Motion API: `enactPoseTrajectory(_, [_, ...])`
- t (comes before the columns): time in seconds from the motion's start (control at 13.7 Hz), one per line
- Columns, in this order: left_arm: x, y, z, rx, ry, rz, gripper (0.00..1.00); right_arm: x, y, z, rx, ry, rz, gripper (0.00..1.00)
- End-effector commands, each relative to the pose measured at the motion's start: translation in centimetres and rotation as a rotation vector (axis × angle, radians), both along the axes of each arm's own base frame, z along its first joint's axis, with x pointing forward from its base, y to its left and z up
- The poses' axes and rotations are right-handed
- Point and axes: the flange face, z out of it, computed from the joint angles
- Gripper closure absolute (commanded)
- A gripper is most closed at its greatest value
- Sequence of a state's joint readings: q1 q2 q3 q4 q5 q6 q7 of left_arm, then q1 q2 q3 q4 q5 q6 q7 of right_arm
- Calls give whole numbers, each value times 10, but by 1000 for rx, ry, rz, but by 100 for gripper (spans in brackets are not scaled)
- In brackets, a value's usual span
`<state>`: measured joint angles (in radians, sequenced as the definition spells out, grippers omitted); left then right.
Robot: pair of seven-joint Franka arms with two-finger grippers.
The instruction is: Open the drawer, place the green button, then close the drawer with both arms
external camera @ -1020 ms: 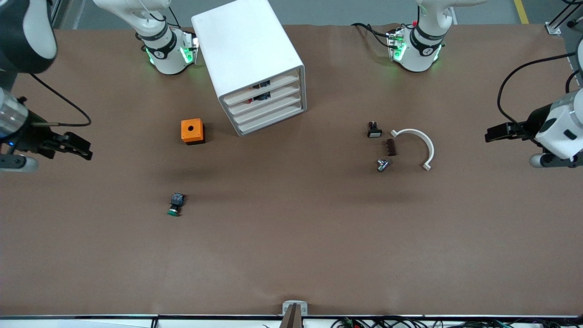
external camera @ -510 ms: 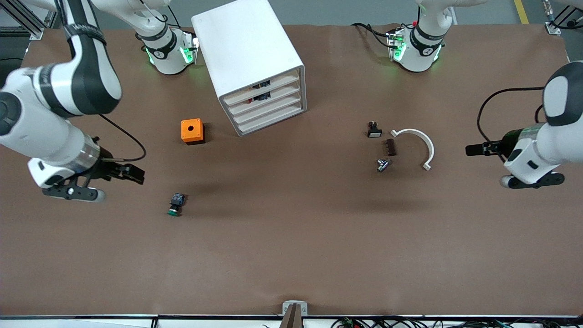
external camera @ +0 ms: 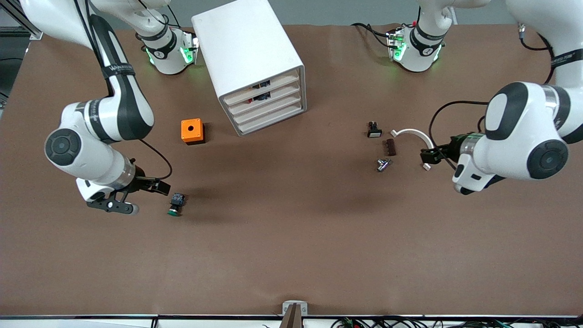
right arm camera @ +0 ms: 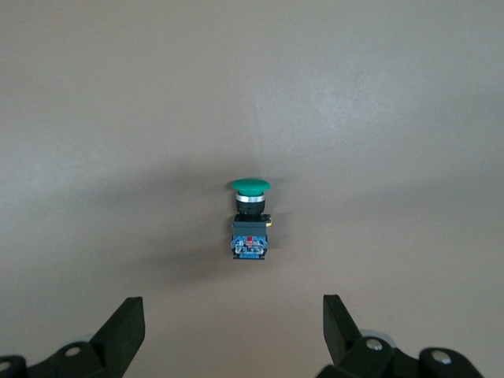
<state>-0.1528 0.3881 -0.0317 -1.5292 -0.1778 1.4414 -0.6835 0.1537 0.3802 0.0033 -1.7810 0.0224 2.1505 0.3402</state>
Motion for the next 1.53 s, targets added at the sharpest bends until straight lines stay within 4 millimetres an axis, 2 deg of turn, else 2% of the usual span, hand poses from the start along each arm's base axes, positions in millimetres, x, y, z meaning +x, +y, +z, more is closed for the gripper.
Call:
enactPoseTrajectory(0.0, [10,-24,-26,41,102,202,0,1,5,-31,6,6,-21,0])
enactPoseTrajectory(0.29, [1,-71,-63,122,248,422,0,-4,6,-90,5,-10,-74,0])
enactPoseTrajectory(0.66, [4,-109,-101,192,473,729,0,-7,13,-134,1,-4,-103,0])
enactPoseTrajectory(1.02, [-4,-148,-130,177,715,865,0,-8,7,-151,0,9,-116,0])
enactPoseTrajectory(1.31, [-14,-180,-159,214,821,923,0,-10,8,-153,-3,19,-113,0])
enactPoseTrajectory(1.46, [-21,-196,-174,261,840,960,0,-10,5,-154,-5,27,-116,17])
